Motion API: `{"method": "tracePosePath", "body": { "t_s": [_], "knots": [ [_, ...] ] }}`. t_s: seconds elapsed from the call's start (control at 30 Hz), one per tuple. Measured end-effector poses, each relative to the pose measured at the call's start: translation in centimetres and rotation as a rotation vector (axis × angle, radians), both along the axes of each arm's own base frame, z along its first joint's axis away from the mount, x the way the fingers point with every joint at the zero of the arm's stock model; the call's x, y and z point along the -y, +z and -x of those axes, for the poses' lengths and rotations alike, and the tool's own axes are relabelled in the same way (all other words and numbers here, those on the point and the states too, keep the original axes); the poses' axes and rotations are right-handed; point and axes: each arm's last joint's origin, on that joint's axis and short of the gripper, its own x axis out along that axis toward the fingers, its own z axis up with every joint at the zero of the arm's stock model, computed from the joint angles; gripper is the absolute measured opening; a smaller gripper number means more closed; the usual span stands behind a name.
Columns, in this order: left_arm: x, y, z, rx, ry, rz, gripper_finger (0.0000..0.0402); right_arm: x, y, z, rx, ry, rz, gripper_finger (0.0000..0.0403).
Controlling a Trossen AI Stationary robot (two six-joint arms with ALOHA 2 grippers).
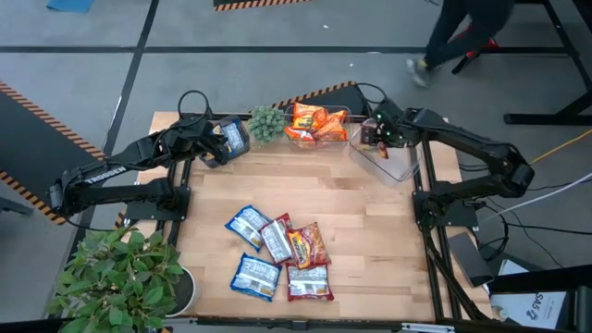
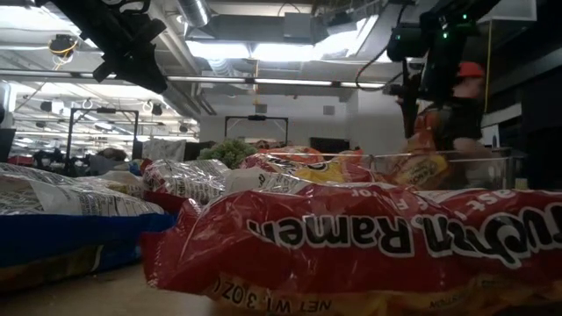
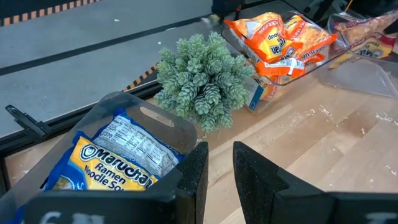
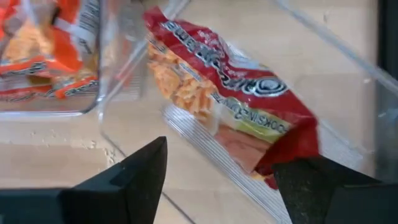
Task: Sort Maruchan noodles
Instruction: Put the red noodle pack into the right transparent bin
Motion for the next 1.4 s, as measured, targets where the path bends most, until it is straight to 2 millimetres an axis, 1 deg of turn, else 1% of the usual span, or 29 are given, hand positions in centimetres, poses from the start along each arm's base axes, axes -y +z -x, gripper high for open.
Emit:
{"method": "tracePosePath", "body": {
  "t_s": [0.07,0.13,0.23,0.3,0.53,0.6,0.7,0.77,0.87,0.97,1.07,1.13,1.23,1.3,1.4],
  "knots": [
    [0.0,0.0,0.0,0.000,0.000,0.000,0.0069,-0.1,0.7,0.1,-0.016,0.014,0.002,0.0257],
    [0.0,0.0,0.0,0.000,0.000,0.000,0.0069,-0.1,1.0,0.2,-0.027,0.026,-0.010,0.0251],
    [0.0,0.0,0.0,-0.003,0.000,0.002,0.0069,-0.3,1.0,0.1,-0.006,0.064,-0.043,0.0243],
    [0.0,0.0,0.0,-0.003,-0.001,0.002,0.0069,-0.4,0.9,0.3,-0.038,0.084,-0.045,0.0238],
    [0.0,0.0,0.0,-0.004,-0.001,0.002,0.0069,-0.4,0.9,0.0,-0.153,0.195,0.072,0.0217],
    [0.0,0.0,0.0,-0.004,0.000,0.002,0.0069,-0.5,1.0,-0.3,-0.138,0.231,0.073,0.0210],
    [0.0,0.0,0.0,-0.004,-0.002,0.003,0.0069,-1.4,1.2,-1.7,-0.011,0.371,0.042,0.0204],
    [0.0,0.0,0.0,-0.003,-0.006,0.006,0.0069,-2.7,1.5,-3.2,0.131,0.519,-0.008,0.0202],
    [0.0,0.0,0.0,-0.003,-0.007,0.007,0.0069,-5.7,1.9,-5.6,0.277,0.694,-0.045,0.0202],
    [0.0,-0.1,0.0,-0.001,-0.005,0.009,0.0069,-9.2,2.0,-7.4,0.292,0.771,-0.015,0.0202],
    [0.0,-0.1,0.0,0.000,-0.004,0.010,0.0069,-12.7,1.4,-9.0,0.270,0.838,0.043,0.0202],
    [0.0,-0.1,0.0,0.000,-0.004,0.011,0.0069,-14.8,0.6,-10.0,0.260,0.857,0.054,0.0203],
    [0.0,-0.1,0.0,0.000,-0.005,0.011,0.0069,-17.1,-1.2,-11.2,0.219,0.863,0.022,0.0219],
    [0.1,-0.1,0.0,0.002,-0.011,0.015,0.0069,-18.2,-2.8,-12.0,0.185,0.841,-0.022,0.0241],
    [0.1,-0.1,-0.1,0.005,-0.034,0.024,0.0069,-19.6,-5.0,-13.4,0.176,0.850,-0.101,0.0288]
  ]
}}
